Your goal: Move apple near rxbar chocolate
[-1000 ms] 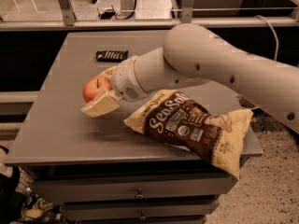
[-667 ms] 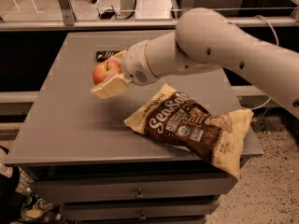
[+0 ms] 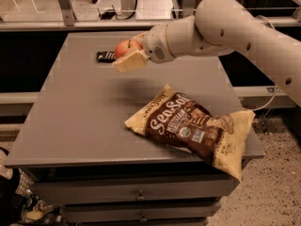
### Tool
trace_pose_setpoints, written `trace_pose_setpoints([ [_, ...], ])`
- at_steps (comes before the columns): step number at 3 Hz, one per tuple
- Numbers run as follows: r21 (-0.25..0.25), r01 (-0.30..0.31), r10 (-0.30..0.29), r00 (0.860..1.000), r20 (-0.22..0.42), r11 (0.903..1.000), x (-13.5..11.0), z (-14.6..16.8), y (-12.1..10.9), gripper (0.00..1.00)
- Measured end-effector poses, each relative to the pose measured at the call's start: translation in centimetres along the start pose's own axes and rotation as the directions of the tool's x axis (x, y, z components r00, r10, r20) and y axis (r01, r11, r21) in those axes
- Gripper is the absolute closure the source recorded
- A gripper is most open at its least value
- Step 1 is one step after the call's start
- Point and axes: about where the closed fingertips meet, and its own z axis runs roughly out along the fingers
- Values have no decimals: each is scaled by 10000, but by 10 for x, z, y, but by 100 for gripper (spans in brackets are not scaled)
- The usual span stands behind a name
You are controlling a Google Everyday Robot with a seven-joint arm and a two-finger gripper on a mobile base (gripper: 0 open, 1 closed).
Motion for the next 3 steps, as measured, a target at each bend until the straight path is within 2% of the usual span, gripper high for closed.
trace_pose_setpoints([
  [1, 570, -621, 613, 9980, 155, 9964, 16, -1, -40, 100],
  [2, 1368, -1132, 1163, 9931, -154, 9841, 32, 1, -67, 100],
  [3, 2103, -1505, 1667, 9841, -613, 9660, 45, 8, -88, 100],
])
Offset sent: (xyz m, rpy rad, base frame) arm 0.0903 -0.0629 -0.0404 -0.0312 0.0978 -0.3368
